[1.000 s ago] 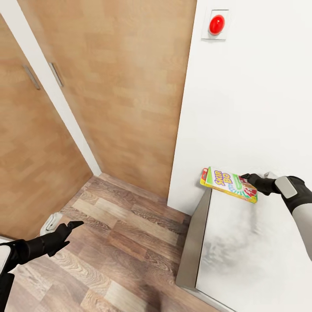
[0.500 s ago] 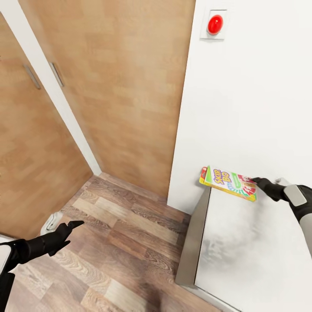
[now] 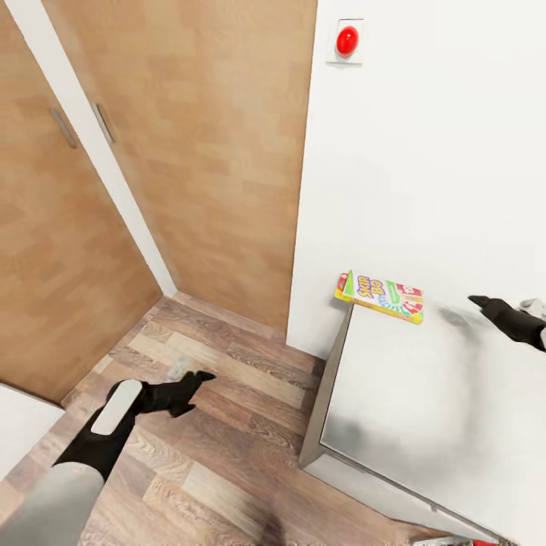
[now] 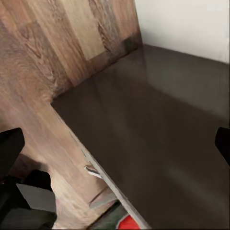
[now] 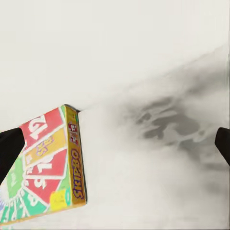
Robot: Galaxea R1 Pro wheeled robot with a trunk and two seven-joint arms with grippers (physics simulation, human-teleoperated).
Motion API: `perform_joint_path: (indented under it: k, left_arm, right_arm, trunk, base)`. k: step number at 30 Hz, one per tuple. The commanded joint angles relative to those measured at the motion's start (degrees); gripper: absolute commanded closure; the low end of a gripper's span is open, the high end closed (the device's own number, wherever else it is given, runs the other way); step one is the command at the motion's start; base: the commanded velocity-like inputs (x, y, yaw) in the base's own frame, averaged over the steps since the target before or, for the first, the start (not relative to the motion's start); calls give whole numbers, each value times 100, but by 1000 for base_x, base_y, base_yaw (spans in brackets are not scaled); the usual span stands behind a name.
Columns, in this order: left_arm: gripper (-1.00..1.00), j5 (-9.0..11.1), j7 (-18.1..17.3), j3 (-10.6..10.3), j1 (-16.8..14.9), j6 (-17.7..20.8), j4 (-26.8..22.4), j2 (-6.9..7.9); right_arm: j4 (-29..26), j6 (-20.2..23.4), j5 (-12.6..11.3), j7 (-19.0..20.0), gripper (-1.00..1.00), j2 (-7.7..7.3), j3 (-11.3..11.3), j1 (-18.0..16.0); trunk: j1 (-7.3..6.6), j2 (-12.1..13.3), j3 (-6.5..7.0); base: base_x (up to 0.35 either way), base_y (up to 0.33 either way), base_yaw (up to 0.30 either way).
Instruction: Put all the toys in the child's room - the three board games (two on the bed and one on the table), the two jigsaw puzzles on the table, and the tennis ball on the table - inside the toy box on the table in the child's room.
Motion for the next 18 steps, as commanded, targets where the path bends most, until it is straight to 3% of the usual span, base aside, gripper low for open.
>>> perform_joint_path:
  k: [1,2,3,5,6,7,11,13,18]
  left_arm:
    - [-100,-18,-245,-300,-223,-126,358,-35]
    - [-100,-111,-859,-782,-551,-323,846,-89]
    - [-100,-176,-1383,-1117,-785,-468,1159,-123]
    - [-100,-236,-1926,-1412,-981,-745,1433,-152]
    - [-100,-253,-2050,-1492,-1018,-891,1491,-160]
    - [-100,-330,-2230,-1665,-1063,-1283,1590,-172]
    - [-100,-514,-2457,-1928,-1017,-2059,1781,-142]
    - [-100,-633,-2891,-2047,-928,-2442,2103,-128]
    - [-100,-650,-3798,-2078,-826,-2587,2306,-39]
  right_arm:
    - [-463,180,-71,-18,-100,27,-106,213]
    - [-1437,427,-138,-27,-100,112,-258,665]
    - [-2360,599,-179,-35,-100,234,-363,1084]
    - [-3312,792,-216,-43,-100,424,-442,1571]
    - [-3504,878,-225,-45,-100,466,-452,1685]
    - [-3783,1097,-233,-48,-100,523,-457,1820]
    - [-4076,1440,-220,-44,-100,567,-435,1937]
    - [-4213,1611,-208,-31,-100,532,-405,1917]
    - [-4271,1684,-200,-9,-100,270,-375,1899]
  trunk:
    - [-1,-6,-7]
    - [-1,-6,-8]
    - [-1,-6,-10]
    - [-1,-6,-12]
    - [-1,-6,-12]
    - [-1,-6,-13]
    - [-1,-6,-14]
    - [-1,-6,-14]
    - [-1,-6,-14]
  base:
    - [-130,-23,-75]
    - [-83,-15,-147]
    - [-53,-9,-195]
    - [-35,-6,-227]
    - [-22,-4,-251]
    - [-14,-2,-268]
    - [-8,-1,-280]
    - [-3,0,-292]
    - [-1,0,-296]
